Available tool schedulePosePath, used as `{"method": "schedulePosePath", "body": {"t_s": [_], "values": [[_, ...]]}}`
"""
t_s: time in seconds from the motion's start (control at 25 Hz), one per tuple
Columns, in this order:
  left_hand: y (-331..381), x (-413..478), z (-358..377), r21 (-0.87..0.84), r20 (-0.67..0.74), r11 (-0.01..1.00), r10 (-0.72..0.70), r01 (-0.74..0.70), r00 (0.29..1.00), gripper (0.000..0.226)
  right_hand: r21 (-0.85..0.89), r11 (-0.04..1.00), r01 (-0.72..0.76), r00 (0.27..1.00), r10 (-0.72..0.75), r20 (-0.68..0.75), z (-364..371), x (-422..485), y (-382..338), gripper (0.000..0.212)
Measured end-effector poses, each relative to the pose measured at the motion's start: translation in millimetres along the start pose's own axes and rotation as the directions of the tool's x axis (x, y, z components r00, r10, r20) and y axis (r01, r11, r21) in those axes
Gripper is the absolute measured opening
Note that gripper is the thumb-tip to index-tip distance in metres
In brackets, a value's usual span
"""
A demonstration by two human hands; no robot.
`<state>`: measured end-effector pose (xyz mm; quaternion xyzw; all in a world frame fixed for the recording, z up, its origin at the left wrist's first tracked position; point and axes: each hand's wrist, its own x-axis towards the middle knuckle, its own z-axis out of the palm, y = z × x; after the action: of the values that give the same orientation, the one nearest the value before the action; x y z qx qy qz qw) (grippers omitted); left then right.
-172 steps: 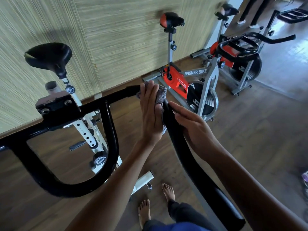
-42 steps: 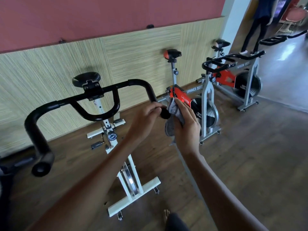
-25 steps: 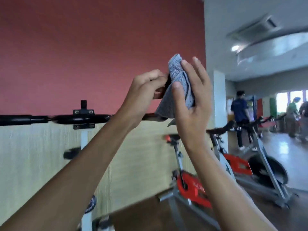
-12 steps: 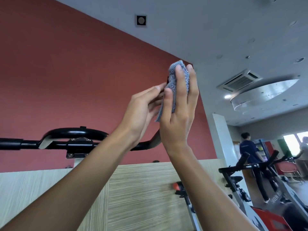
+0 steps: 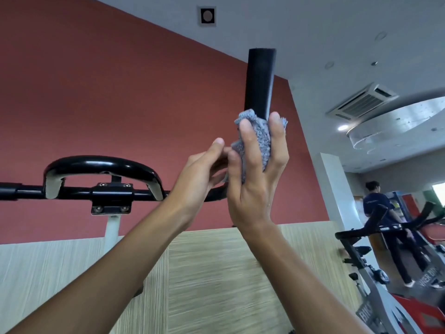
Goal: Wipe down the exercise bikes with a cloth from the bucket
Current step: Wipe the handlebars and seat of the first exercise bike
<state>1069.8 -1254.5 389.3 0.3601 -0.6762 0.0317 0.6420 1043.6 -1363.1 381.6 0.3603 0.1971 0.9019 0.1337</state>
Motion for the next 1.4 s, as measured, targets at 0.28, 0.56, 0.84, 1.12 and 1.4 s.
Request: {"method": "schedulePosePath", "body": {"t_s": [0.28, 0.56, 0.84, 1.12, 1.4], "values": [[-67, -36, -35, 0.515, -0.179, 0.821, 0.385, -0.247, 0.906, 0.028, 0.004, 0.999, 0.042, 0.999, -0.042, 0.025, 14, -58, 20, 0.058], [-116, -83, -131, 0.945, -0.194, 0.325, 0.618, -0.023, 0.762, 0.036, -0.073, 0.996, -0.056, 0.998, 0.056, -0.001, 49, -114, 39, 0.071], [-125, -41, -170, 0.925, 0.089, -0.372, 0.410, 0.077, 0.908, 0.062, -0.094, 0.978, -0.185, 0.982, 0.179, -0.064, 81, -154, 41, 0.068], [-130, -35, -180, 0.895, 0.150, -0.440, 0.450, 0.073, 0.880, 0.060, -0.018, 0.884, -0.468, 0.869, 0.456, -0.192, 120, -177, 14, 0.070], [-116, -40, -197, 0.867, 0.263, -0.497, 0.390, -0.039, 0.882, 0.064, 0.321, 0.508, -0.799, 0.480, 0.861, -0.167, 153, -156, -52, 0.057]]}}
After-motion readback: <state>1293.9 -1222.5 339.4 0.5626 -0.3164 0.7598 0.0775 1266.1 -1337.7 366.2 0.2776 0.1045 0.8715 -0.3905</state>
